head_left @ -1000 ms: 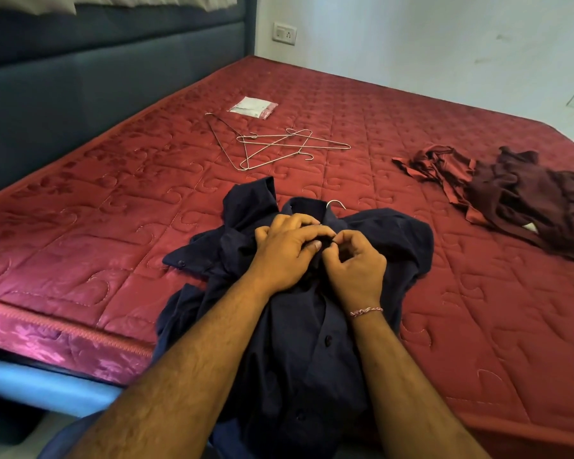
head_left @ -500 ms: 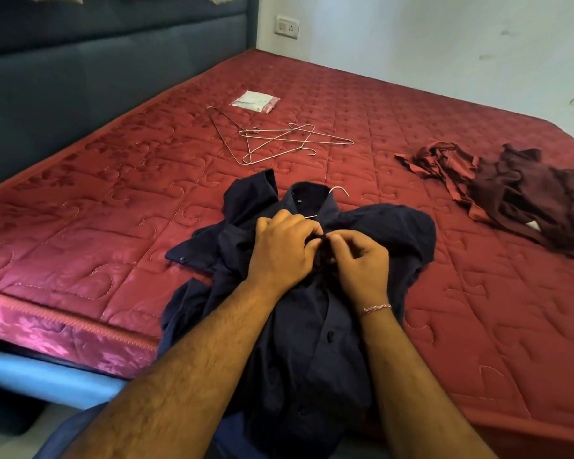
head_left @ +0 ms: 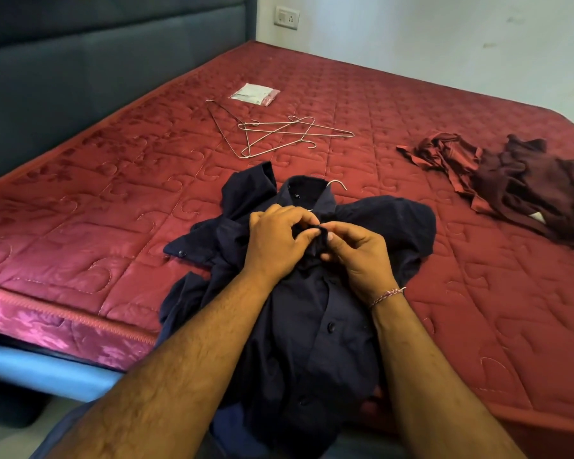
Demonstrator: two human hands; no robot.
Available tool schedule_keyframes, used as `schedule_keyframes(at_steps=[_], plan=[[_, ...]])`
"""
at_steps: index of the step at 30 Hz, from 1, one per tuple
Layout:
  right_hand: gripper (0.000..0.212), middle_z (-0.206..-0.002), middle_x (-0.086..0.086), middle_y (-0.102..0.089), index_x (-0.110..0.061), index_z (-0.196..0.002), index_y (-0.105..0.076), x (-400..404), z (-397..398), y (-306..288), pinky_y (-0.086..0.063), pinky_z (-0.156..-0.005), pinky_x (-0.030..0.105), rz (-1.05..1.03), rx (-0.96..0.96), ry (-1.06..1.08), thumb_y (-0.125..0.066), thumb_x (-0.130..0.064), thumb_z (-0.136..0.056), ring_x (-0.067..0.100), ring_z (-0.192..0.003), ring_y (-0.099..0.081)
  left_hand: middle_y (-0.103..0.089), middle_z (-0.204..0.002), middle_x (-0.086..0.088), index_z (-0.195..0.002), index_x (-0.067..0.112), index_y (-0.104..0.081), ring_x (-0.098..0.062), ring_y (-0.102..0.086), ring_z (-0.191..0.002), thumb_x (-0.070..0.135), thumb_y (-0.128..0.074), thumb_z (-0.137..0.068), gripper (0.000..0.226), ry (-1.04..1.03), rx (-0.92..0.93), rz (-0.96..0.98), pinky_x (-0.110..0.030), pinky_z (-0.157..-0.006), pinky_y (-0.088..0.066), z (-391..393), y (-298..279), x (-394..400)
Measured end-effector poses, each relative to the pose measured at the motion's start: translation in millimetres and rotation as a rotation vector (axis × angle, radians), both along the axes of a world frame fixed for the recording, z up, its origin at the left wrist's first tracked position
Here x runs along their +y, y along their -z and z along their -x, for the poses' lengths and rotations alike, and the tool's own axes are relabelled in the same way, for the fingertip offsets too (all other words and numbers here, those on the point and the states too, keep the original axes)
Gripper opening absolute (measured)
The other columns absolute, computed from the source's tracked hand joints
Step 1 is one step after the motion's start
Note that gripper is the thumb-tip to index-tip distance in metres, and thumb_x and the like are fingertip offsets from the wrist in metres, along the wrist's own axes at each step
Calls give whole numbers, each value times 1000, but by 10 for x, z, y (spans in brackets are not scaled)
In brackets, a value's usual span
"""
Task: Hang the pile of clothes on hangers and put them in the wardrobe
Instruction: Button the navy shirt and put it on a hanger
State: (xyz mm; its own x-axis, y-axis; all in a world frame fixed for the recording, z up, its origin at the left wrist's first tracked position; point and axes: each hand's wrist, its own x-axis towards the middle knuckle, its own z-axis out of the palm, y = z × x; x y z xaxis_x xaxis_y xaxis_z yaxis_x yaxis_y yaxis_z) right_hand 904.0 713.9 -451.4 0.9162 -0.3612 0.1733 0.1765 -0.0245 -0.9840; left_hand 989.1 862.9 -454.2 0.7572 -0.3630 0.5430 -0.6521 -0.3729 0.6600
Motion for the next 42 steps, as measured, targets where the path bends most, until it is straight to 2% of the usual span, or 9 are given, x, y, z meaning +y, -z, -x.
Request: schedule_keyframes(at_steps=[4, 7, 12, 15, 18, 20, 32, 35, 42], plan=[[20, -80, 5, -68, -6, -102, -75, 4, 19, -3, -61, -67, 26, -56, -9, 4, -68, 9, -91, 16, -77, -65, -64, -79, 18, -88, 37, -51, 1, -61, -78, 37, -85, -77, 35, 28, 149, 139, -43, -89, -47, -37, -10, 3], [15, -75, 4, -65, -1, -102, -73, -6, 24, -6, -61, -64, 28, -5, 7, 29, -71, 7, -90, 15, -72, -63, -62, -74, 19, -75, 34, -54, 3, -58, -78, 40, -85, -79, 31, 2, 152, 28, -40, -93, -39, -55, -24, 4], [18, -71, 4, -69, -13, -88, -75, 62, -2, 22, -58, -64, 29, 283, 54, 194, -77, 5, -82, 14, -64, -63, -67, -94, 24, -88, 41, -69, -2, -56, -100, 40, -68, -82, 5, 49, 102, -182, -35, -95, -28, -47, -33, 6], [19, -66, -7, -69, -20, -81, -74, 165, -12, 31, -51, -62, 15, 526, 55, 379, -79, -3, -75, 1, -55, -59, -67, -93, 26, -89, 37, -74, 1, -52, -98, 45, -53, -79, 24, 75, 144, -142, -31, -93, -23, -44, -16, -8], [8, -64, -10, -66, -22, -78, -70, 242, -12, 38, -53, -62, 22, 728, 2, 478, -77, -18, -78, 5, -58, -64, -68, -95, 26, -81, 41, -69, 3, -53, -100, 50, -70, -87, 11, 71, 127, -121, -32, -92, -23, -57, -2, -12], [6, -66, -10, -66, -22, -78, -69, 264, -12, 43, -54, -62, 29, 841, 0, 511, -75, -24, -79, 6, -62, -64, -68, -97, 25, -75, 39, -67, 2, -55, -104, 43, -76, -86, 15, 93, 148, -82, -34, -93, -26, -74, 21, -5], [4, -72, -10, -63, -25, -86, -71, 284, 4, 67, -51, -56, 34, 1048, -94, 573, -72, -23, -82, 6, -64, -59, -64, -103, 23, -79, 33, -70, 1, -50, -108, 38, -73, -86, 9, 41, 115, -117, -33, -92, -25, -25, 17, -39], [9, -73, -10, -64, -25, -89, -74, 298, -8, 62, -52, -58, 32, 1020, -133, 557, -73, -22, -81, 6, -64, -59, -63, -103, 20, -76, 32, -68, -2, -49, -106, 31, -71, -87, 12, 25, 189, -98, -35, -94, -27, -54, 5, -41], [21, -75, -8, -71, -24, -91, -76, 219, -35, 50, -59, -71, 36, 538, -59, 419, -77, -7, -79, 13, -67, -67, -61, -110, 19, -83, 37, -67, -5, -48, -114, 34, -71, -91, 10, 49, 227, -73, -34, -94, -25, -66, -24, -32]])
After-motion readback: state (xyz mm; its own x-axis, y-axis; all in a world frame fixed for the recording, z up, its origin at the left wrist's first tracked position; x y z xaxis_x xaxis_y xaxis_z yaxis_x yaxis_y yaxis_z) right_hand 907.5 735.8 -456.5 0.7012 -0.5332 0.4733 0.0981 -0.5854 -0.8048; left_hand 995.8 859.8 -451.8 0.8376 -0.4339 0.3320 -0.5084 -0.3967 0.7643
